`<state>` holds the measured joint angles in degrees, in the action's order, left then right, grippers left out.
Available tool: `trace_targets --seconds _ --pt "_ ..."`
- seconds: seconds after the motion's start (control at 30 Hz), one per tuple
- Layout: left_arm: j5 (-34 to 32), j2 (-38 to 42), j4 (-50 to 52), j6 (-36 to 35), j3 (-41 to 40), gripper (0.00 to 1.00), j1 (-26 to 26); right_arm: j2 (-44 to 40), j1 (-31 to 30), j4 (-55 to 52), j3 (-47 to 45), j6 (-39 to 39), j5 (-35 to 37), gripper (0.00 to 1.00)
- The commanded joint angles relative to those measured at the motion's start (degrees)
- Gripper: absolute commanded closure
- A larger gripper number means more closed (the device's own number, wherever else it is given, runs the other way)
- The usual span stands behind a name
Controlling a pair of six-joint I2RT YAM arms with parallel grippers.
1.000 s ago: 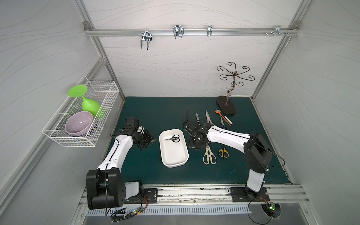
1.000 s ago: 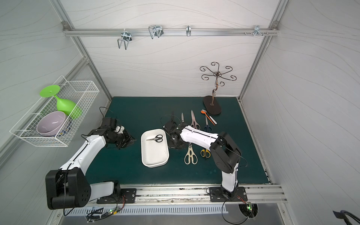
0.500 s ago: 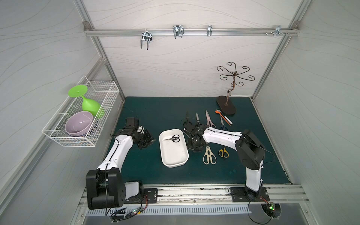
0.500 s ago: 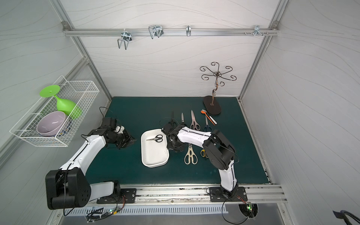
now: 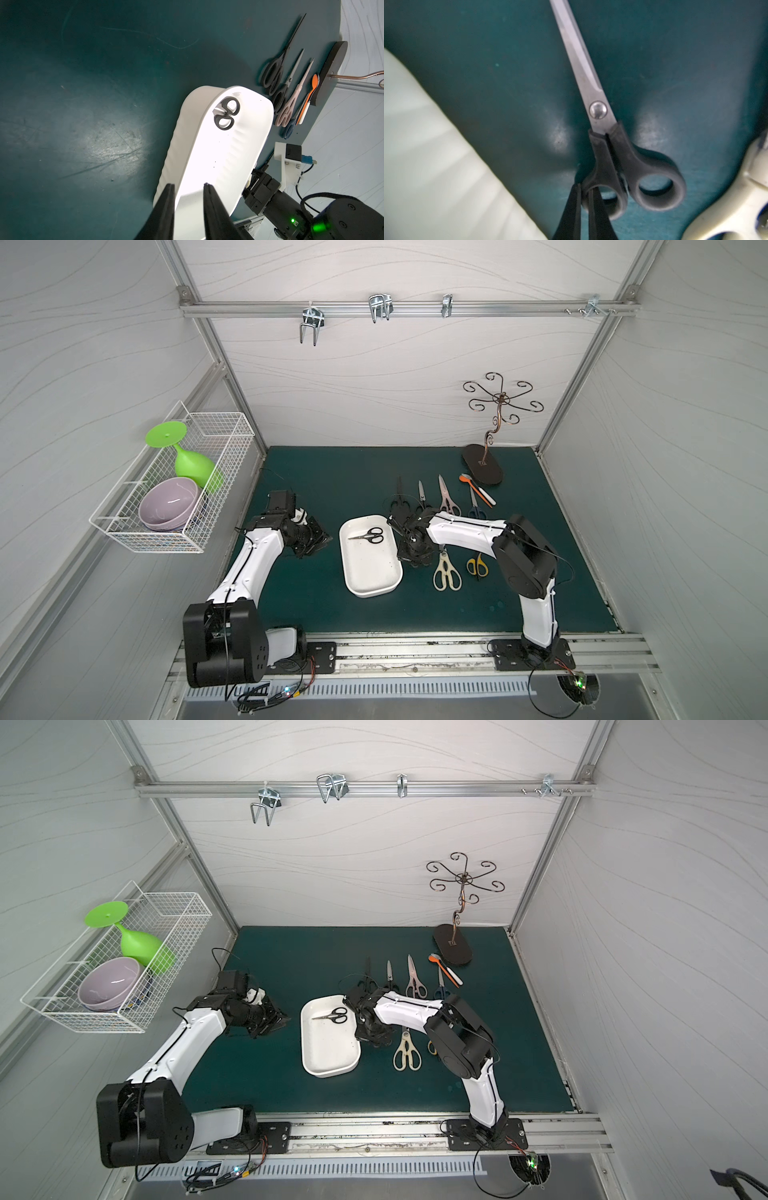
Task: Take the scissors out of the storage box
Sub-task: Place the scissors at the center of the board.
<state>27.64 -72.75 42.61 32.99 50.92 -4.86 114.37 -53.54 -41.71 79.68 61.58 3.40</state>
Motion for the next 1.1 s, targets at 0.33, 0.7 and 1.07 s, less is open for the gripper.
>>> trace_targets --seconds 0.33,0.7,1.07 --pt "-0.83 1.03 1.5 -1.25 0.41 0.72 0.03 -1.77 -0.1 -3.88 2.22 -1.9 4.96 0.68" --pt "-1.17 1.54 2.29 -1.41 0.75 0.72 0.08 -3.21 -0.09 -0.13 0.68 -2.26 2.14 0.68" --pt "-1.34 1.26 2.23 -1.53 0.76 0.72 0.03 -5.48 5.7 1.1 -0.7 -15.45 0.13 0.59"
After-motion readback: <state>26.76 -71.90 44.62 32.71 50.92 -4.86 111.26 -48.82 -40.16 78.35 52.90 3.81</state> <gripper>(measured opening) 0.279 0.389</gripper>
